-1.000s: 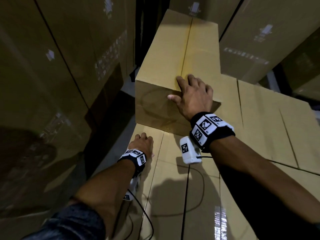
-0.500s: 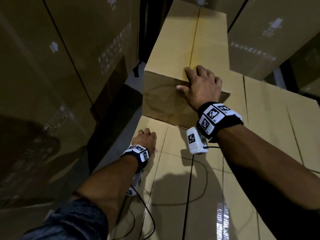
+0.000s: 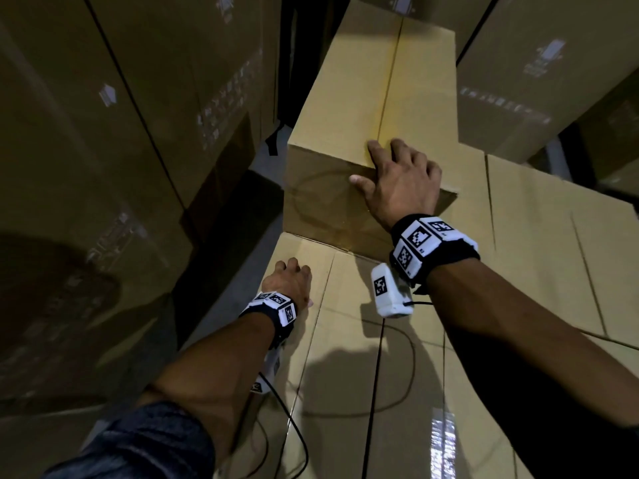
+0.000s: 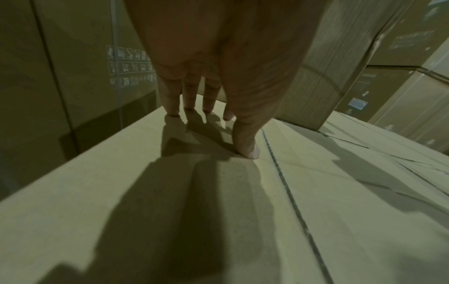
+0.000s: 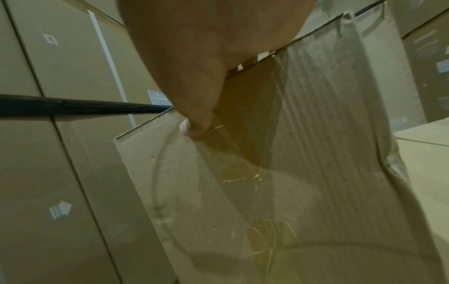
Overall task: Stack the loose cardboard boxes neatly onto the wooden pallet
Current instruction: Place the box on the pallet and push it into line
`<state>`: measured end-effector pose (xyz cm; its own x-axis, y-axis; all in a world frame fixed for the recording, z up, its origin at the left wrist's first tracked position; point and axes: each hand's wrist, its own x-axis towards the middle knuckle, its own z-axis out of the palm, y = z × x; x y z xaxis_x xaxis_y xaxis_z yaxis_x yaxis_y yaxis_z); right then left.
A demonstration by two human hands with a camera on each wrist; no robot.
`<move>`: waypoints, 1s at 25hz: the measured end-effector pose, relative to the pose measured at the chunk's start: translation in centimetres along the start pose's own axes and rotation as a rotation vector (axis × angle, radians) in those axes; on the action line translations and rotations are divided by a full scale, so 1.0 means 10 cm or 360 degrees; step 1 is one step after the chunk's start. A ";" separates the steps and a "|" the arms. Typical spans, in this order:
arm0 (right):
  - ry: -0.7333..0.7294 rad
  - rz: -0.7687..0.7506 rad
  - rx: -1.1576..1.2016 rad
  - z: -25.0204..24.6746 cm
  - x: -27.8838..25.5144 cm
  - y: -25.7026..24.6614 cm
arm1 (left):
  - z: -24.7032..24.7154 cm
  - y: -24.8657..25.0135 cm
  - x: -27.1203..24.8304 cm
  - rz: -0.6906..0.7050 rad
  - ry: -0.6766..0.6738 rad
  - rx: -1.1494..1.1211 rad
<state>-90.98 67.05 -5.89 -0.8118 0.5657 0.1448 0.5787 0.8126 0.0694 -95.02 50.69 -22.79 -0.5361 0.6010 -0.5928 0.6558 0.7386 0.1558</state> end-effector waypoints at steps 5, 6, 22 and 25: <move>0.0029 0.0025 -0.0018 0.03 -0.03 0.01 | 0.02 0.00 0.00 0.0013 0.0024 -0.0013; 0.0034 0.0020 -0.0008 0.04 -0.03 0.02 | 0.02 0.00 -0.01 0.0016 0.0036 -0.0014; 0.0053 -0.0014 0.0014 0.10 -0.04 0.07 | 0.01 0.01 -0.01 0.0019 0.0033 0.0021; 0.0059 -0.0011 -0.0003 0.12 -0.03 0.07 | 0.03 0.01 0.00 0.0014 0.0048 0.0008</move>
<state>-90.45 67.63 -7.05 -0.8123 0.5545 0.1810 0.5733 0.8162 0.0721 -94.82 50.66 -23.00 -0.5460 0.6166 -0.5672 0.6634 0.7317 0.1569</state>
